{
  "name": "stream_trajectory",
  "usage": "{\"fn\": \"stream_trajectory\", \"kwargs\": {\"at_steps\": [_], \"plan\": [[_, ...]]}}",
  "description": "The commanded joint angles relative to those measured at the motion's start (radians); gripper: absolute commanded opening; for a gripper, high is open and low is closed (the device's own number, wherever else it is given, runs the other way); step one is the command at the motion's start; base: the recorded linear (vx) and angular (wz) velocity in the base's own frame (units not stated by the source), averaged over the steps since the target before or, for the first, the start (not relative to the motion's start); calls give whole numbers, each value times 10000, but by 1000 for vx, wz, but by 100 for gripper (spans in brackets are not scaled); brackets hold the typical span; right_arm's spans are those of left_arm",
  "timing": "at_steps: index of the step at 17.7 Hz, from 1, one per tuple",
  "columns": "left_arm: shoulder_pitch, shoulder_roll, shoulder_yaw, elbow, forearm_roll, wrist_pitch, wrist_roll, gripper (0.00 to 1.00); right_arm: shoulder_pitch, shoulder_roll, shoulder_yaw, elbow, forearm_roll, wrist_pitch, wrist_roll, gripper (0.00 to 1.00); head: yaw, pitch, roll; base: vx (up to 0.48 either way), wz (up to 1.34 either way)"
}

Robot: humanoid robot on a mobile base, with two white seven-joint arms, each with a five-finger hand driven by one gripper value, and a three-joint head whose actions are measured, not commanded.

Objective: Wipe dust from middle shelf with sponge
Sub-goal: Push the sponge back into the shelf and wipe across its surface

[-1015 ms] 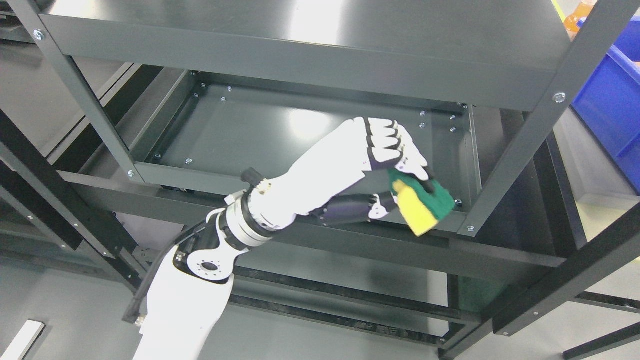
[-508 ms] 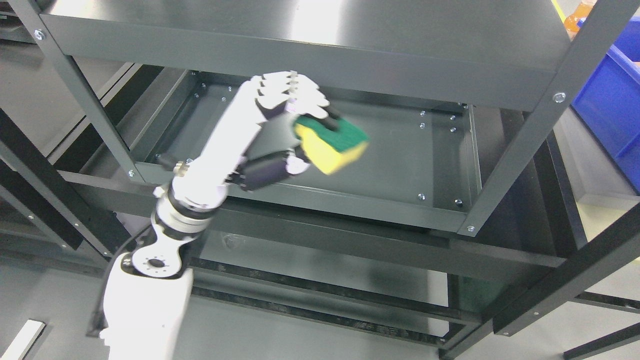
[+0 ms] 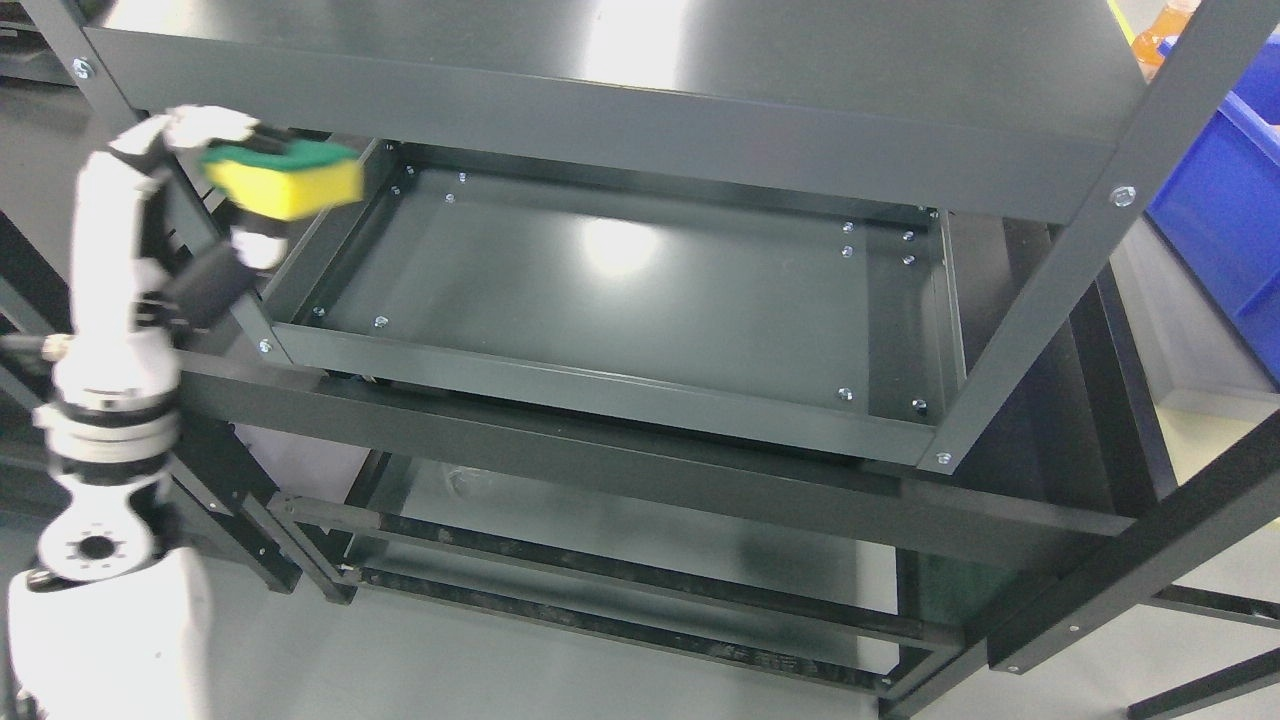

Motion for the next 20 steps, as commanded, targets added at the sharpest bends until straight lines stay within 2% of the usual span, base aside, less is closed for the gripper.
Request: {"fn": "stream_trajectory", "kwargs": {"at_steps": [1,4,7,12,14,16,20], "plan": [[-372,2171,4013,2927,457,1,-3,0,-1,-175,12,-175,0,7,-4,100,0,0,0,0,0],[-388,2079,3540,2805,748,1,-34,0,-1,-175,-3,-175,0,7,-4,100,0,0,0,0,0],[-296,1972,2025,2423,1300,1,-49,0,-1,-175,12,-175,-15,7,-4,100,0,0,0,0,0],[-326,59,-2528,1043,1364,1,-156,0,-1,-175,-3,-175,0,7,-4,100,0,0,0,0,0],[-372,-740,-3806,735,967,1,-233,0,-1,-175,-3,-175,0,7,-4,100,0,0,0,0,0],[-418,-876,-4483,581,323,1,-248,0,-1,-175,12,-175,0,7,-4,100,0,0,0,0,0],[-1031,-876,-6445,351,228,1,-126,0,-1,-175,12,-175,0,7,-4,100,0,0,0,0,0]]}}
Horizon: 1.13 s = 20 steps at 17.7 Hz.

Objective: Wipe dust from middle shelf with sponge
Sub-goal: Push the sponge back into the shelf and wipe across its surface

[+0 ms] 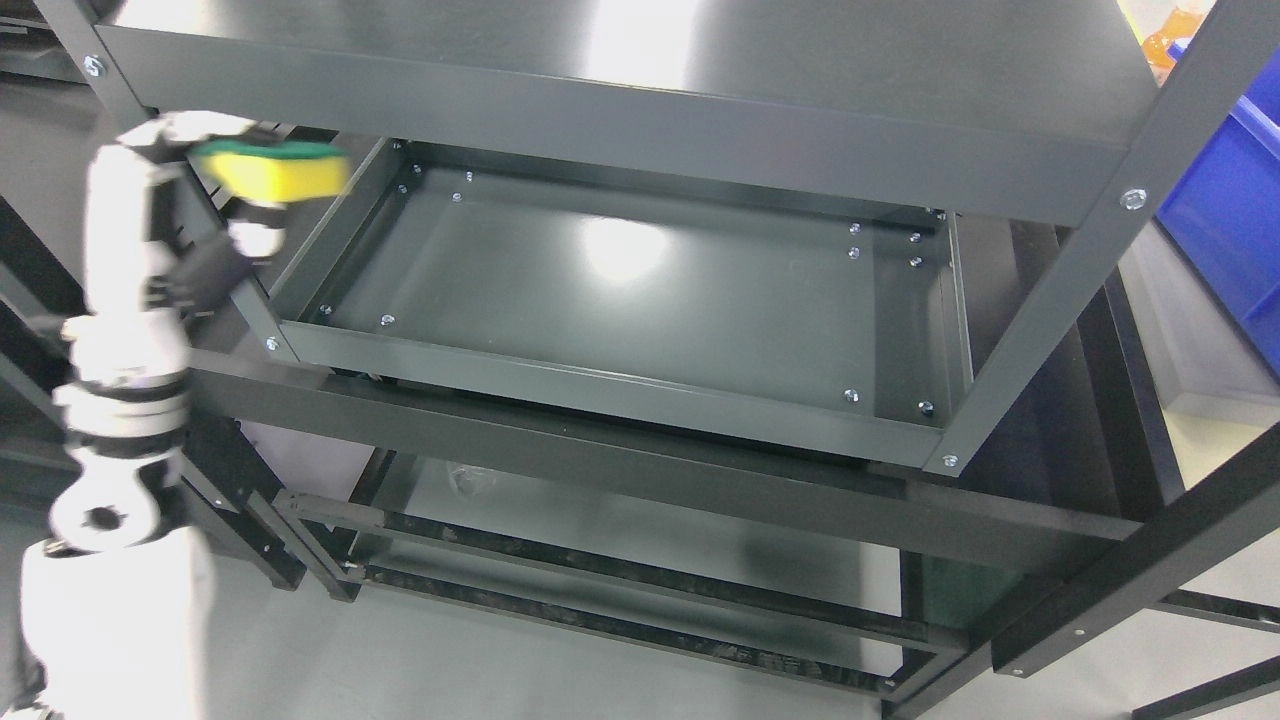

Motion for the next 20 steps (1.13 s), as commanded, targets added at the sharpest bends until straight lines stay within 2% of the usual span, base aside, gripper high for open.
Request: {"fn": "stream_trajectory", "kwargs": {"at_steps": [1,6,8,11,16,18,20], "plan": [[-588,-882,-4937,-750,-356,-40,111,0,0,-175,-4,-175,0,7,-7,100,0,0,0,0,0],[-711,-882,-7637,-796,-402,-40,309,0,0,-175,11,-175,0,7,-7,100,0,0,0,0,0],[-956,-882,-8360,-796,-448,-40,616,0,0,-175,-5,-175,0,7,-7,100,0,0,0,0,0],[-1446,-882,-8654,-781,-448,-40,877,0,0,-175,-5,-175,0,7,-7,100,0,0,0,0,0],[-1463,-882,-9376,-690,-463,-40,909,0,0,-175,-4,-175,0,7,-7,100,0,0,0,0,0],[-1037,-882,-9239,-34,-463,-40,893,0,0,-175,11,-175,0,7,-7,100,0,0,0,0,0],[-27,-882,-8567,871,-463,-40,863,1,0,-175,-5,-175,0,7,-7,100,0,0,0,0,0]]}}
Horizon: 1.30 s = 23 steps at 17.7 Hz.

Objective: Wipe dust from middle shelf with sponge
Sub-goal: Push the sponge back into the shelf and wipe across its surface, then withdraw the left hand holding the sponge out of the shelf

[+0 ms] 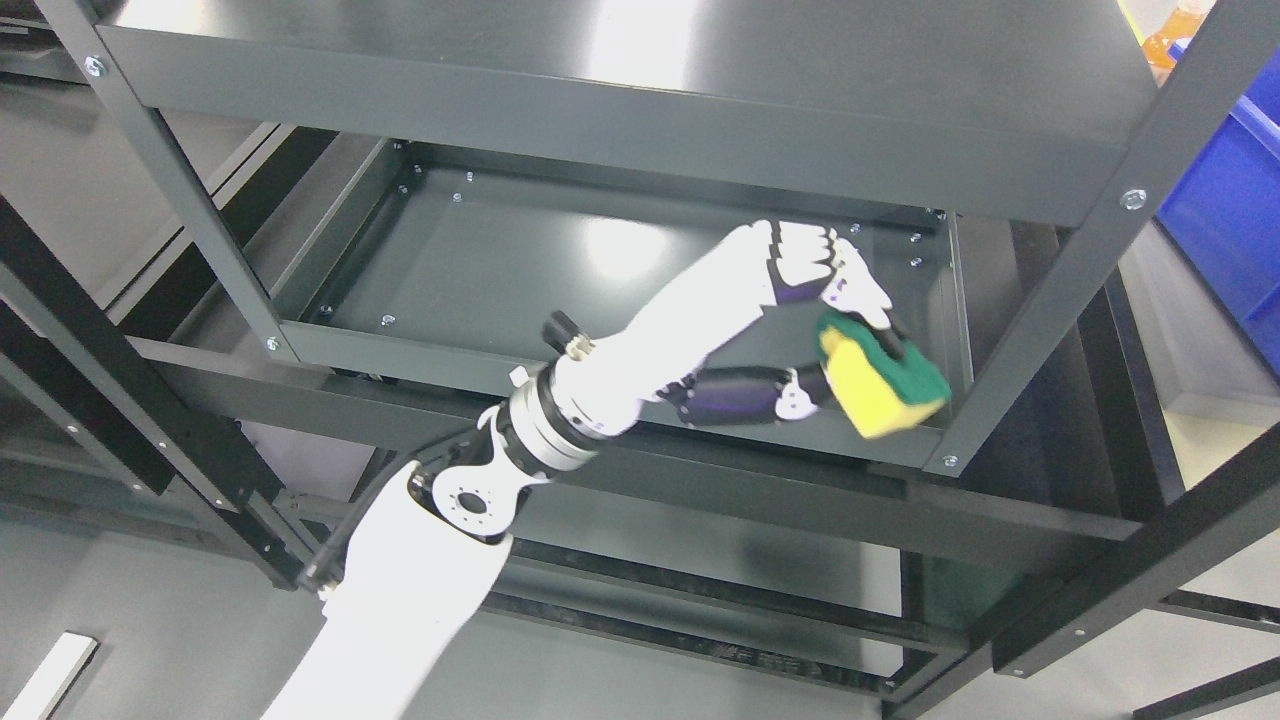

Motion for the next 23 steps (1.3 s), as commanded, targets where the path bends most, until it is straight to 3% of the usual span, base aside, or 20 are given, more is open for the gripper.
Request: {"fn": "stream_trajectory", "kwargs": {"at_steps": [1,5,10,12,16,23], "plan": [[1766,30,-377,1633,2,7,-32,0,0,-175,-4,-174,0,7,-7,100,0,0,0,0,0],[3321,30,2600,1682,1285,47,-1,0,0,-175,-4,-174,0,7,-7,100,0,0,0,0,0],[3445,30,5731,1225,2992,4108,334,0,0,-175,-4,-174,0,7,-7,100,0,0,0,0,0],[3598,30,6073,277,3176,5141,810,0,0,-175,11,-174,0,7,-7,100,0,0,0,0,0],[3997,30,6044,-1169,3637,5391,842,0,0,-175,-4,-174,0,7,-7,100,0,0,0,0,0],[4074,30,5660,-1049,3837,5421,1364,0,0,-175,-4,-174,0,7,-7,100,0,0,0,0,0]]}}
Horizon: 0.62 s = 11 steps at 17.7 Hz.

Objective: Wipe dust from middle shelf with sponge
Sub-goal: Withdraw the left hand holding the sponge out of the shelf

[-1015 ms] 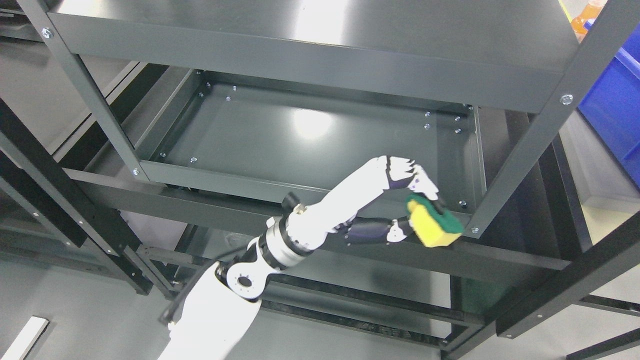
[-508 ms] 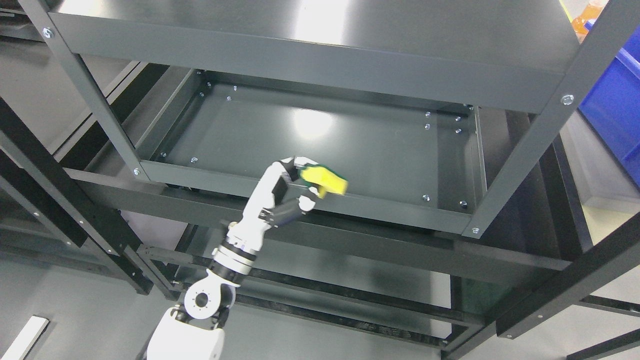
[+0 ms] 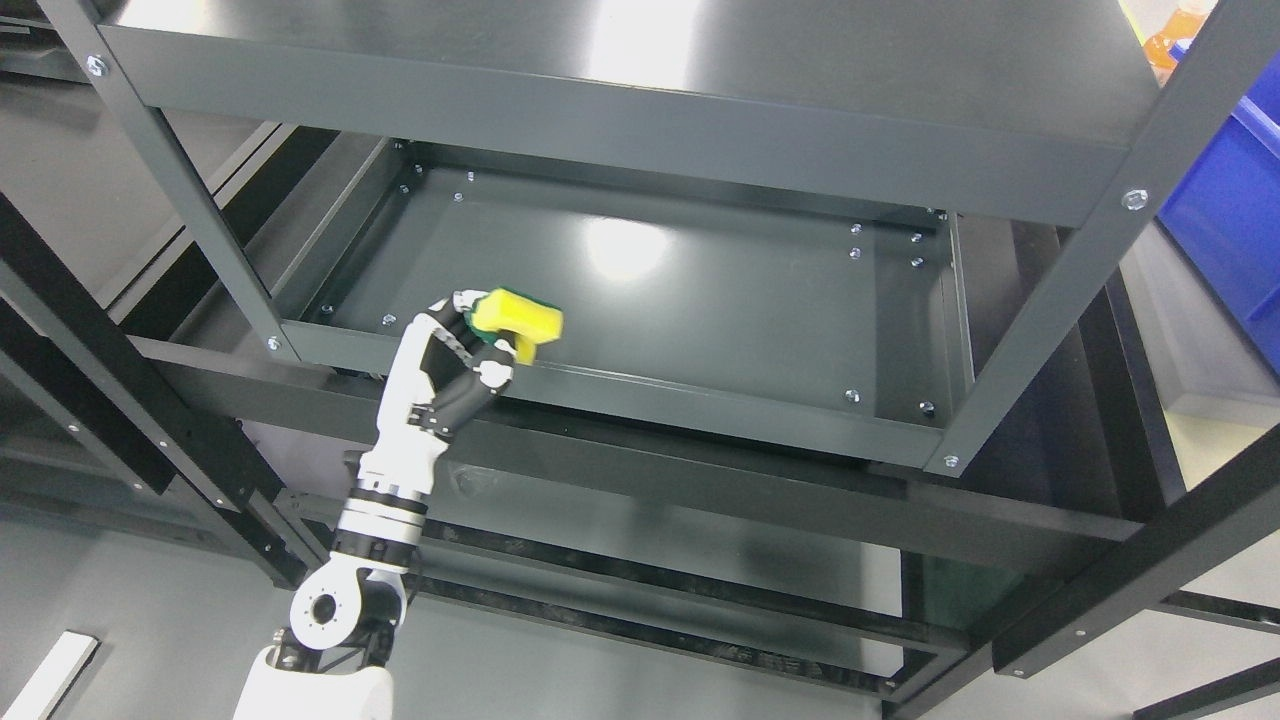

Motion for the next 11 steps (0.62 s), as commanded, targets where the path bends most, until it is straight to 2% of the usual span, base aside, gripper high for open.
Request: {"fn": "stream_trajectory", "kwargs": {"at_steps": [1,11], "plan": [[276,159,1064,-694,377,111,187,0,0,-175,12,-175,0,7,-8,100,0,0,0,0,0],[338,159,1019,-617,378,511,249,1,0,-175,12,-175,0,7,-8,100,0,0,0,0,0]]}}
